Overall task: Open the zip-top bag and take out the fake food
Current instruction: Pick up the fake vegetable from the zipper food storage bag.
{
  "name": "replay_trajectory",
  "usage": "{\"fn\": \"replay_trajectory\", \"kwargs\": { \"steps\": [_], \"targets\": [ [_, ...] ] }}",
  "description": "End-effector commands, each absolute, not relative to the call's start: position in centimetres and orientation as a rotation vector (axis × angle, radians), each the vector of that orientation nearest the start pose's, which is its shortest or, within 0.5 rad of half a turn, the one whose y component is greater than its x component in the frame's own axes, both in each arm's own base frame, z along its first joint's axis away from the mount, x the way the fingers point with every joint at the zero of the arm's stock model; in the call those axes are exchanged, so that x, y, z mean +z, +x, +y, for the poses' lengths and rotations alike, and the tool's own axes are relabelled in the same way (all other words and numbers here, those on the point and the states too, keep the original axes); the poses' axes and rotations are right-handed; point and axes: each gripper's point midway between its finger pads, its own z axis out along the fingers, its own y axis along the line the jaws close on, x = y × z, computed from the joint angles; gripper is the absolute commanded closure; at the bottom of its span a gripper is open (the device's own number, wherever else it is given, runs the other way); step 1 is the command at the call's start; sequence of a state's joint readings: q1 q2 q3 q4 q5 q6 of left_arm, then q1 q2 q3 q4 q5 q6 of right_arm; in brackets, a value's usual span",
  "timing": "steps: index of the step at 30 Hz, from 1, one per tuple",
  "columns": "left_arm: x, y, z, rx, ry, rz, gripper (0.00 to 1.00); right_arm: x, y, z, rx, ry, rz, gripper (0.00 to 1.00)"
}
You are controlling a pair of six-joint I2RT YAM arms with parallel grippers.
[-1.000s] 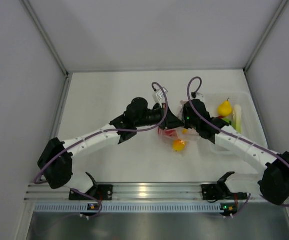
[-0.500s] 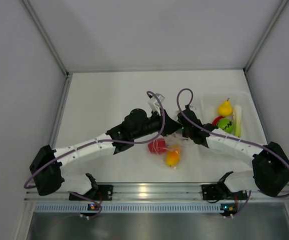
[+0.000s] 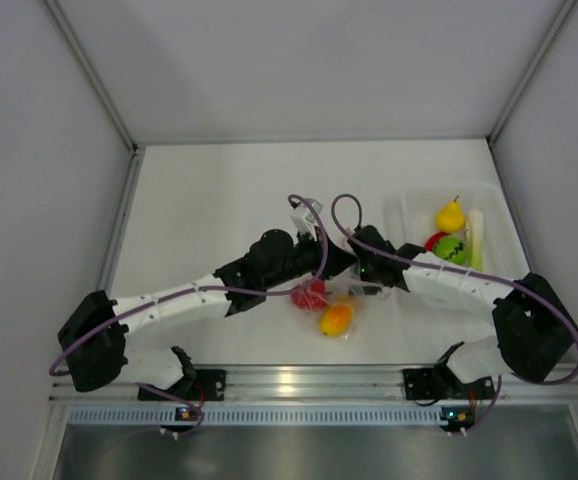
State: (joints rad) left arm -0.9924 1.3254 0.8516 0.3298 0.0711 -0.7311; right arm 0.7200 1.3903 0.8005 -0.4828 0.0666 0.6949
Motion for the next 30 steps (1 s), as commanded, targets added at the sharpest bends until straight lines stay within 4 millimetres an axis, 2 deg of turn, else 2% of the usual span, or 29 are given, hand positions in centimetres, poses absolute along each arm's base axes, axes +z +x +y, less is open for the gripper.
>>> {"fn": "replay_trajectory", "kwargs": {
  "steps": [1, 6, 7, 11, 17, 26, 30],
  "targets": [
    [27.1, 20.6, -39.9, -1.406, 0.248, 1.785, 1.0, 5.5, 19.6, 20.6, 0.337, -0.186, 2.788, 0.86],
    [26.6, 20.5, -39.8, -1.437, 0.184, 1.821, 1.0, 5.8, 18.7, 20.8, 0.387, -0.3, 2.822, 0.85],
    [26.7, 20.5, -39.8, -1.44, 0.18, 1.822, 1.0, 5.8, 18.3, 21.5, 0.447, -0.327, 2.83, 0.85],
    [26.7, 20.3, -39.8, -1.446, 0.199, 1.82, 1.0, 5.4, 16.9, 22.4, 0.56, -0.425, 2.855, 0.86],
    [26.3, 20.1, -39.5, -1.442, 0.217, 1.824, 1.0, 6.9, 15.4, 22.4, 0.653, -0.596, 2.812, 0.85],
    [25.3, 22.0, -38.2, -1.359, 0.143, 1.827, 1.0, 6.7, 12.9, 22.0, 0.764, -0.709, 2.811, 0.84],
    [25.6, 23.8, -37.8, -1.357, 0.123, 1.829, 1.0, 7.1, 12.2, 23.2, 0.882, -0.738, 2.773, 0.84]
  ]
}}
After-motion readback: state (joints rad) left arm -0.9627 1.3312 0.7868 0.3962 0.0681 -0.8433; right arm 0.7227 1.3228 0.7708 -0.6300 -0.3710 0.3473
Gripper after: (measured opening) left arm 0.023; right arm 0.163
